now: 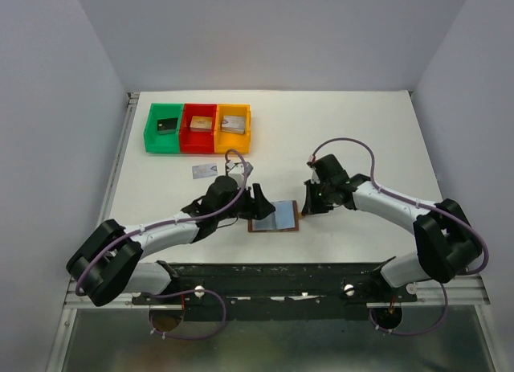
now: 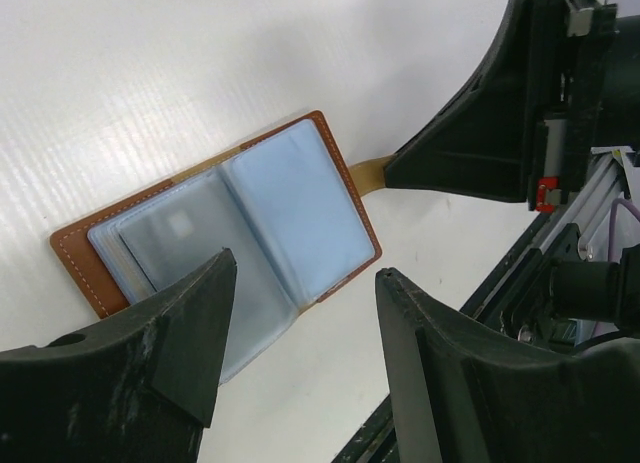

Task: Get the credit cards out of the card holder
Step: Remove the credit card from the card holder.

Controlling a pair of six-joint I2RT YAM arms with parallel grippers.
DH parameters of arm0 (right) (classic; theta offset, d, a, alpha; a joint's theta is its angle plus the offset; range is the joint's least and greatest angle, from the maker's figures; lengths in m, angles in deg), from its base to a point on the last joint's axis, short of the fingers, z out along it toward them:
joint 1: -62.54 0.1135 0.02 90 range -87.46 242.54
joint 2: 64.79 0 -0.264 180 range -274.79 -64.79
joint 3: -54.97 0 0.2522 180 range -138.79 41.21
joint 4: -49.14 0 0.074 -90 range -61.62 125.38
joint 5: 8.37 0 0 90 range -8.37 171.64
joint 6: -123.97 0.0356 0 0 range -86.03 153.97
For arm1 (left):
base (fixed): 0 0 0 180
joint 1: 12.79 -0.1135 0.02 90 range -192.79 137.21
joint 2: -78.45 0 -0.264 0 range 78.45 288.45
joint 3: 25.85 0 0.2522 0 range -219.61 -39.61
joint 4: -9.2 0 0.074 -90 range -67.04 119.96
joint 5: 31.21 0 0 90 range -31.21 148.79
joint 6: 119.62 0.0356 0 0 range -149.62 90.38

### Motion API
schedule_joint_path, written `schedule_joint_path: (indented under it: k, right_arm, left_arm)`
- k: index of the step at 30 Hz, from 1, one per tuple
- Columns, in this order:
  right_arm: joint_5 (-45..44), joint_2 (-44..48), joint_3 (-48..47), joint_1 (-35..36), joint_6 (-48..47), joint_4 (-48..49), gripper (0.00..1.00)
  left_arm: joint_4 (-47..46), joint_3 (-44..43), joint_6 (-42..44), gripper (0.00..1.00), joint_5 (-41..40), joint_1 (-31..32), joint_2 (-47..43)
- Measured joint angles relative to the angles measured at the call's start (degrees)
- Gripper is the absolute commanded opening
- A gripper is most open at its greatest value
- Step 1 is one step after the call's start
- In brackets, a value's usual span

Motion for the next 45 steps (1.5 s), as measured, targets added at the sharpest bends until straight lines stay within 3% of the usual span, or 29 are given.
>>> schedule_joint_path:
  k: [12,24,45]
  right_arm:
    - [6.2,0.0,0.4,0.0,1.1,3.5,0.00]
    - [7.1,-0.1,1.3,0.0,1.4,4.6,0.00]
    - [7.5,-0.2,1.3,0.0,1.7,4.7,0.00]
  left_arm:
    - [3.7,1.7,0.0,0.77,-0.4,-1.1,-0.5]
    - [8.9,2.7,-0.2,0.77,-3.2,-1.1,-0.5]
    - [10.4,3.5,-0.6,0.80,-5.1,-1.1,-2.0]
